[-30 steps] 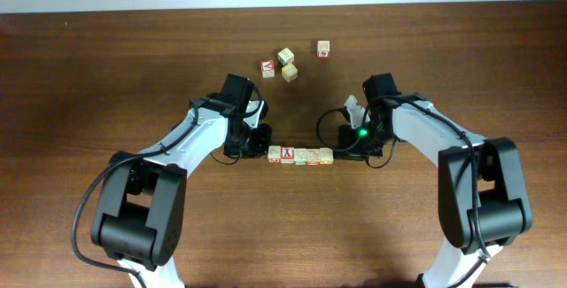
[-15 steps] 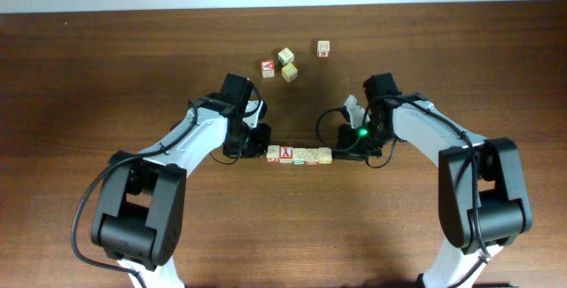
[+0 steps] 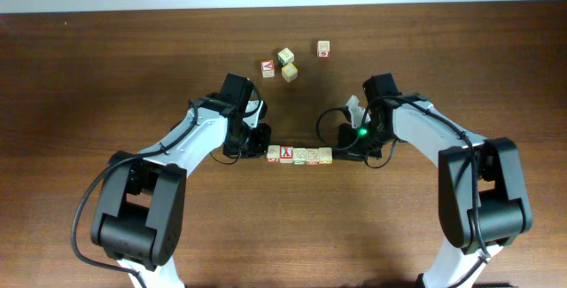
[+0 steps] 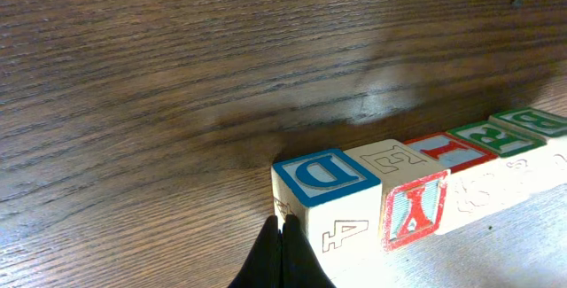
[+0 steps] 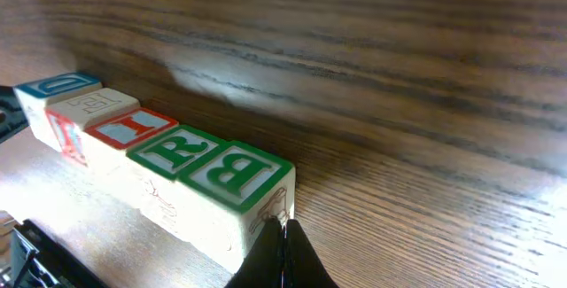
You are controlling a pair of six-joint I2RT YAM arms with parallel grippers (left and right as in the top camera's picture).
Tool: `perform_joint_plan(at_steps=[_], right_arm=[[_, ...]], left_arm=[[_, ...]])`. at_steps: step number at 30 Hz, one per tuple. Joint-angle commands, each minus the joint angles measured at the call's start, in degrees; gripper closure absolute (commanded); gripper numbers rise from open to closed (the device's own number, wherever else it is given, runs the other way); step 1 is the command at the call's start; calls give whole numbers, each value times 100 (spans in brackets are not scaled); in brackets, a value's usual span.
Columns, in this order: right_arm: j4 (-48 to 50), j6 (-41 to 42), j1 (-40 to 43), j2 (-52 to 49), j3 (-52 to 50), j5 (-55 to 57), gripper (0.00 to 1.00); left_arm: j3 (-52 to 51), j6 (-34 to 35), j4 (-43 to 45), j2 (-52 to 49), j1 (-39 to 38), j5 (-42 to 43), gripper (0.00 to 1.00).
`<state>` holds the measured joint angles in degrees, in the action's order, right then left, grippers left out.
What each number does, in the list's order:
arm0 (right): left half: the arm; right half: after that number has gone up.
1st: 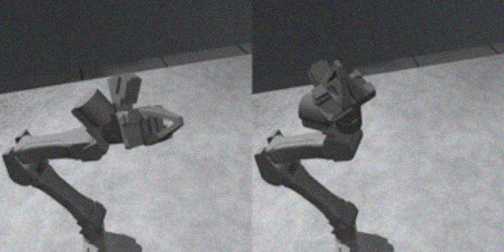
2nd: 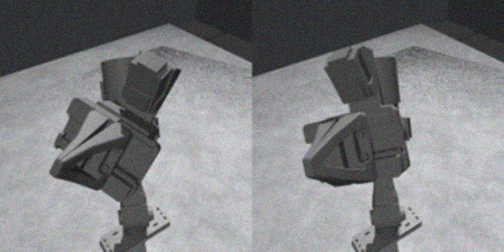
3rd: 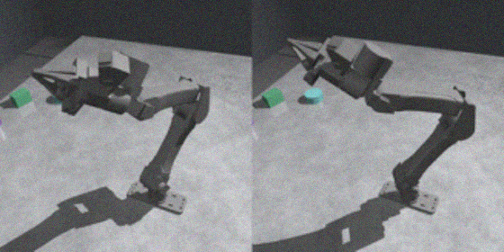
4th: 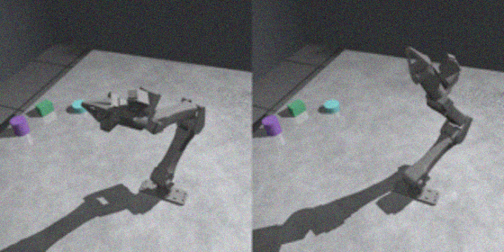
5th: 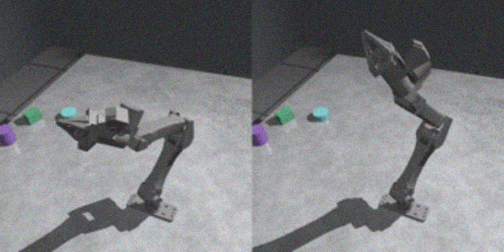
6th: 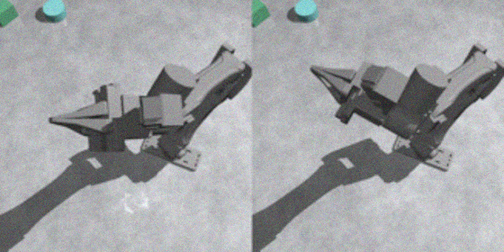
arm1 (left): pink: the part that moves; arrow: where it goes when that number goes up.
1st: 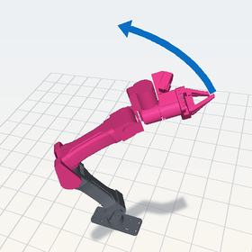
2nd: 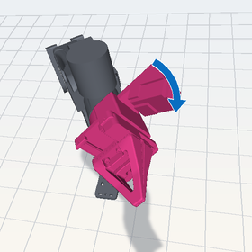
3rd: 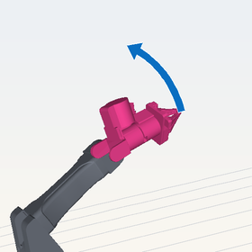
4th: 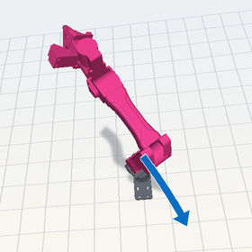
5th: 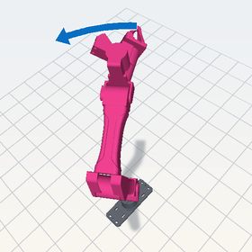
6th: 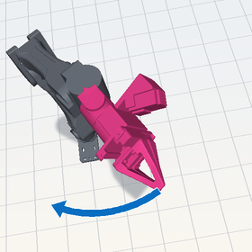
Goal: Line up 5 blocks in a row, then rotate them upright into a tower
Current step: 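Lower both grippers and clamp the row between the D and B ends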
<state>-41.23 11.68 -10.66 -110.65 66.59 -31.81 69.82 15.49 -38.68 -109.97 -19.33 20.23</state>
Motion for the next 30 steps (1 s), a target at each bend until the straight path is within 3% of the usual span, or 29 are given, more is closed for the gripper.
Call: perform_joint_plan(at_steps=[1, 30], right_arm=[[20, 129, -26, -48, -103, 59, 96], [-164, -74, -214, -17, 142, -96, 96]], left_arm=[[-42, 37, 20, 7, -17, 164, 100], [-42, 35, 26, 7, -17, 164, 100]])
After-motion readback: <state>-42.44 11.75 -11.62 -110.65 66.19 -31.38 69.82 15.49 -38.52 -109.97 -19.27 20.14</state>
